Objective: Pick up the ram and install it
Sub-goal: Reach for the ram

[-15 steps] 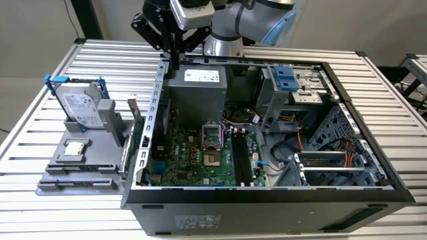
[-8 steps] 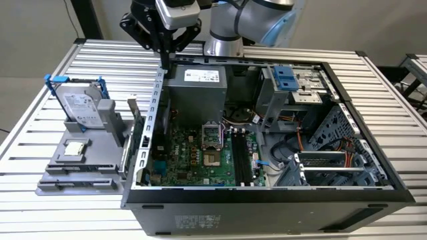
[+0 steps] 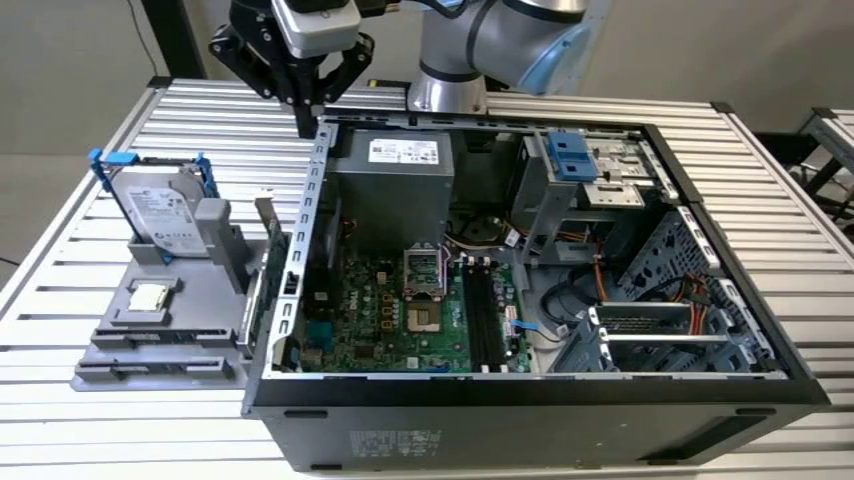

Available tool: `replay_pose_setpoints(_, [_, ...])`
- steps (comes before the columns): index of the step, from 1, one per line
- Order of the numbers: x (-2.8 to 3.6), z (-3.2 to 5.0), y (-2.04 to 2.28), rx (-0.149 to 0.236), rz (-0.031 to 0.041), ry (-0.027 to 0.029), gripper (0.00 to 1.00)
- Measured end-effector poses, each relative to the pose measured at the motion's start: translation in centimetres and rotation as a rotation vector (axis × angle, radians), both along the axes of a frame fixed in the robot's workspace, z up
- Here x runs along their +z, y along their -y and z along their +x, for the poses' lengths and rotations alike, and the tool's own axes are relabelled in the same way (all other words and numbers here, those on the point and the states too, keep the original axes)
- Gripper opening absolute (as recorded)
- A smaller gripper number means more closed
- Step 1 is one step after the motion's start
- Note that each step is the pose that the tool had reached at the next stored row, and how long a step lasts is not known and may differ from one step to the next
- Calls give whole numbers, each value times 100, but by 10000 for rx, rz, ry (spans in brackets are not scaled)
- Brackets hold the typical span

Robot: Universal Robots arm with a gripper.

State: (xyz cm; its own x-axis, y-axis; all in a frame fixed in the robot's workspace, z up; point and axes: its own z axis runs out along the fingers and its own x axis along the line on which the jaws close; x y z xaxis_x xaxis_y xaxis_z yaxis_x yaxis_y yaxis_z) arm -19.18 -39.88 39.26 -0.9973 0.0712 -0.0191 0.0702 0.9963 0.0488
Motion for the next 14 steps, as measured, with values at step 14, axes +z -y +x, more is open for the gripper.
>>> replay_pose_setpoints(14, [0,-270,0,0,0,-1,0])
